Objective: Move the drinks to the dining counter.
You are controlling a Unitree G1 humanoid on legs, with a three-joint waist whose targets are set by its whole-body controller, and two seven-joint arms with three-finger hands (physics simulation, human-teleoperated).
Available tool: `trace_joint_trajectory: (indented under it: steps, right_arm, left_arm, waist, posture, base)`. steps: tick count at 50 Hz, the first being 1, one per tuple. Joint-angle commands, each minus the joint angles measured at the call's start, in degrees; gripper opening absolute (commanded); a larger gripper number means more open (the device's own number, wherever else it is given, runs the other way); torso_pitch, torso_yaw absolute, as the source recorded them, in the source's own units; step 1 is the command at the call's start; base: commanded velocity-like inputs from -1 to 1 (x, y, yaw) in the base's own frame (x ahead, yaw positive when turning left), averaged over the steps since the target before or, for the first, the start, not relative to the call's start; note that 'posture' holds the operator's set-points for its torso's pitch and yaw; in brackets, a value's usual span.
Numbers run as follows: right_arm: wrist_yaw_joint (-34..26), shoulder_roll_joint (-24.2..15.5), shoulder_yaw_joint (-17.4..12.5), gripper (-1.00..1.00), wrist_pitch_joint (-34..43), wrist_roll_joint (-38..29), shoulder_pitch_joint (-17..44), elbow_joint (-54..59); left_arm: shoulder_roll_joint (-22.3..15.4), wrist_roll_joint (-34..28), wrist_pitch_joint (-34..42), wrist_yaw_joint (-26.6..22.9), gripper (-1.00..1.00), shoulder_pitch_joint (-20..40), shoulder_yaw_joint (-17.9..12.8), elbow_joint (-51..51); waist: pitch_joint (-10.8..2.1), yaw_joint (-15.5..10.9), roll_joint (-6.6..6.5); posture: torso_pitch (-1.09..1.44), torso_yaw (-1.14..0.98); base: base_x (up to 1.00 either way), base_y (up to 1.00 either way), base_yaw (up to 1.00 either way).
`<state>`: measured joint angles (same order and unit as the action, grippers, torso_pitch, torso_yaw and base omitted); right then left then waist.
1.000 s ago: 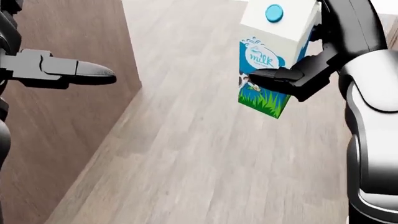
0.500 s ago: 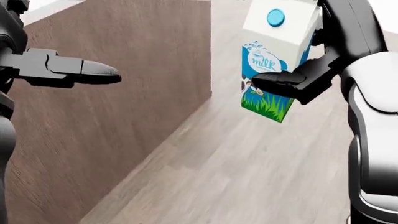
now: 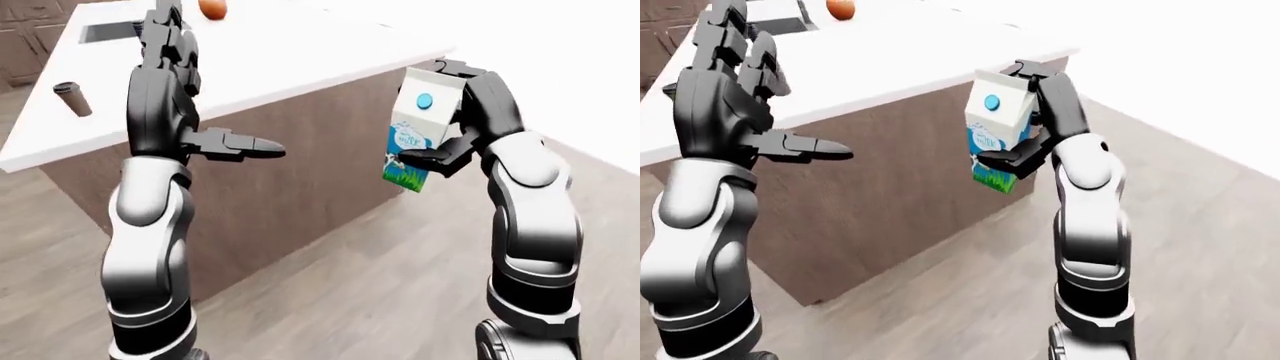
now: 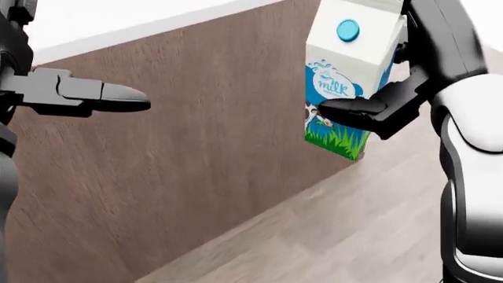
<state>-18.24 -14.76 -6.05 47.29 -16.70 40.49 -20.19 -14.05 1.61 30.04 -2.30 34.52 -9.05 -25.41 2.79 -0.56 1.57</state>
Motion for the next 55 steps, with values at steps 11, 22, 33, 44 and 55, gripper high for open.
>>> trace_joint_trajectory:
  steps: [11, 22, 33, 44, 55]
  right_arm:
    - [0.56, -0.20, -0.28, -1.00, -2.50, 0.33, 2.76, -0.70]
    - [0.85, -0.19, -0.33, -1.00, -3.03, 0.44, 2.58, -0.39]
    - [0.99, -0.52, -0.12, -1.00, -1.89, -1.04, 2.61, -0.52]
    - [1.62, -0.40, -0.36, -1.00, -1.59, 0.14, 3.02, -1.12]
    - [1.10, -0.32, -0.11, -1.00, -2.74, 0.18, 3.76, 0.13]
  left_arm:
    - [-0.66, -0.20, -0.89, 0.22, 1.00, 2.35, -0.53, -0.70]
    - [-0.72, -0.11, -1.25, 0.22, 1.00, 1.79, -0.61, -0.82]
    - [-0.49, -0.28, -1.36, 0.10, 1.00, 1.19, -0.63, -1.14]
    - [-0.63, -0.21, -1.02, 0.16, 1.00, 1.71, -0.64, -1.08]
    - [-0.73, -0.18, -1.31, 0.20, 1.00, 1.92, -0.61, -0.64]
  waist:
    - [-1.84, -0.87, -3.96]
    - [-1.26, -1.58, 3.56]
    - [-1.13, 1.15, -2.16]
    - [0.49, 0.62, -2.01]
    - [-1.31, 0.85, -1.66]
  posture:
    - [0.00, 0.00]
    - [0.00, 0.00]
    - [0.00, 0.00]
    - [0.00, 0.00]
    - [0.00, 0.00]
  base:
    - [0.37, 0.00, 0.74]
    - [0.43, 0.00, 0.72]
    - [0.46, 0.10, 0.15]
    - [0.00, 0.00, 0.00]
    - [0.00, 0.00, 0.00]
